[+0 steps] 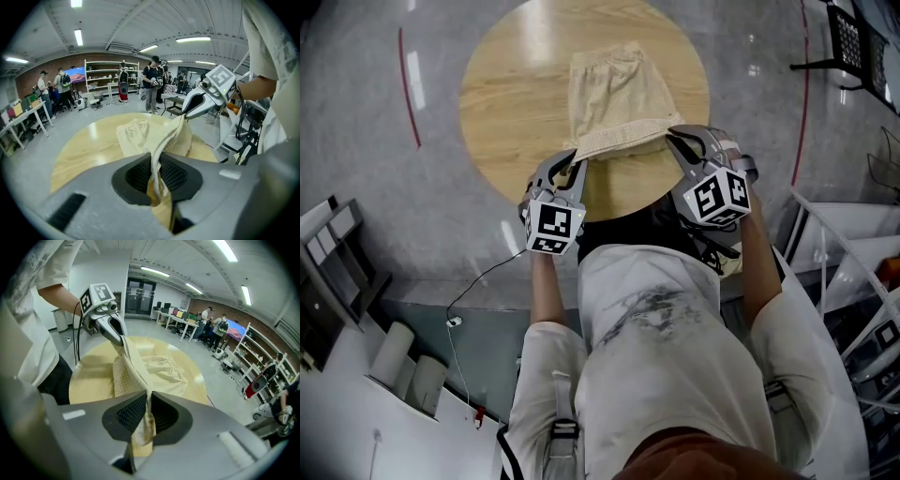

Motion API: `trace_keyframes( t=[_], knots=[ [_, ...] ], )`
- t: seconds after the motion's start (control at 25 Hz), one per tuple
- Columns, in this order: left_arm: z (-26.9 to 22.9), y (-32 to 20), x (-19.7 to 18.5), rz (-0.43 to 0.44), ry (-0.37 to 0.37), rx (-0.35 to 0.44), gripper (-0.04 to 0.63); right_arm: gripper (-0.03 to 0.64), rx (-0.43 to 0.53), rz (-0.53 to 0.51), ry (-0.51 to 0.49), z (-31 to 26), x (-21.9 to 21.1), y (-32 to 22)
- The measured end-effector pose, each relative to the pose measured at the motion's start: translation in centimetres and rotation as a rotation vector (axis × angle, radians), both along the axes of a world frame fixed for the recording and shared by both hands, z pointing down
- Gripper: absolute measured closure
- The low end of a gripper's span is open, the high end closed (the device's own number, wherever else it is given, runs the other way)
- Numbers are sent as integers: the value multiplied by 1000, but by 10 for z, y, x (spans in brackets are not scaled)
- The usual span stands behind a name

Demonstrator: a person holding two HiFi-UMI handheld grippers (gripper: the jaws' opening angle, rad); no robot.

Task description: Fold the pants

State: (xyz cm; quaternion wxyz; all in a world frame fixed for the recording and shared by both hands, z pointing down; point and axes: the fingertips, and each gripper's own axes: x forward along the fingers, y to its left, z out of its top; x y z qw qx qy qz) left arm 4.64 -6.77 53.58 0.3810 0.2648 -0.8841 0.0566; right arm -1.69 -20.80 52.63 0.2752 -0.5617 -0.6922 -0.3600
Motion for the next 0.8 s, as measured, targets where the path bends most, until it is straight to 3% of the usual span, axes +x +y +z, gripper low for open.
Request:
trace_keyframes(
  t=[0.8],
  knots=[
    [5,20,-64,-3,-21,-2,546,572,6,57,-24,5,-60,19]
  ],
)
